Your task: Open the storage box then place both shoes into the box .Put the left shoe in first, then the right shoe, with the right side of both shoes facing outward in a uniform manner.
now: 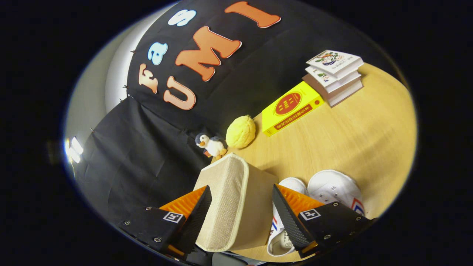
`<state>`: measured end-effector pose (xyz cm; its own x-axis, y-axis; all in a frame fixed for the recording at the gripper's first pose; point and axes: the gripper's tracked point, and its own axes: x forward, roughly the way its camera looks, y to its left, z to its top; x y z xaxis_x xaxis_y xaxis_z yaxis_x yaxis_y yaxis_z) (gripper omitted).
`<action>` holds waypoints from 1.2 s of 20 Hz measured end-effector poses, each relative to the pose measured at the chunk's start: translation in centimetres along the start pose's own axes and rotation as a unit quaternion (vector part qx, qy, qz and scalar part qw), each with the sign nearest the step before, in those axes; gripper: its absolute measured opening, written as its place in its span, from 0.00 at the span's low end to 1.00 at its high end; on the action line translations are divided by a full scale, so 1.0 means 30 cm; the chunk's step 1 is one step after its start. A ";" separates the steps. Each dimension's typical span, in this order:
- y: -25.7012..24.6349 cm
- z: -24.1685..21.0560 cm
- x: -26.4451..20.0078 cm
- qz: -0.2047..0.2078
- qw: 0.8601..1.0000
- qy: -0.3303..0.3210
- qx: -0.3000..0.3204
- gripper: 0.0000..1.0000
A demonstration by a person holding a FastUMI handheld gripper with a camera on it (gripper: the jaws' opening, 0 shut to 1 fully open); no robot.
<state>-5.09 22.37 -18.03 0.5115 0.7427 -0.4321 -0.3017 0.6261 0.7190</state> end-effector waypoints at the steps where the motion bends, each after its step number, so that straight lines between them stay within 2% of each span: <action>1: 0.011 -0.023 0.018 0.011 1.000 0.013 0.010 0.98; 6: 0.062 -0.127 0.088 0.051 0.995 0.058 0.062 0.98; 10: 0.092 -0.148 0.104 0.057 0.993 0.065 0.082 0.97; 12: 0.093 -0.125 0.095 0.053 0.993 0.053 0.090 0.93; 13: 0.098 -0.107 0.085 0.055 0.992 0.047 0.099 0.83; 14: 0.112 -0.095 0.072 0.060 0.991 0.041 0.110 0.78; 18: 0.207 -0.005 0.004 0.091 0.988 -0.001 0.128 0.36; 19: 0.235 0.021 -0.012 0.096 0.987 -0.013 0.130 0.23; 20: 0.266 0.038 -0.021 0.098 0.987 -0.024 0.129 0.16; 21: 0.295 0.054 -0.028 0.097 0.987 -0.029 0.123 0.04; 22: 0.336 0.056 -0.032 0.100 0.988 -0.031 0.113 0.01; 24: 0.432 0.064 -0.032 0.110 0.989 -0.033 0.093 0.01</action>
<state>-7.94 29.32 -7.27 0.5030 0.8354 -0.2216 -0.2615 0.3914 0.8823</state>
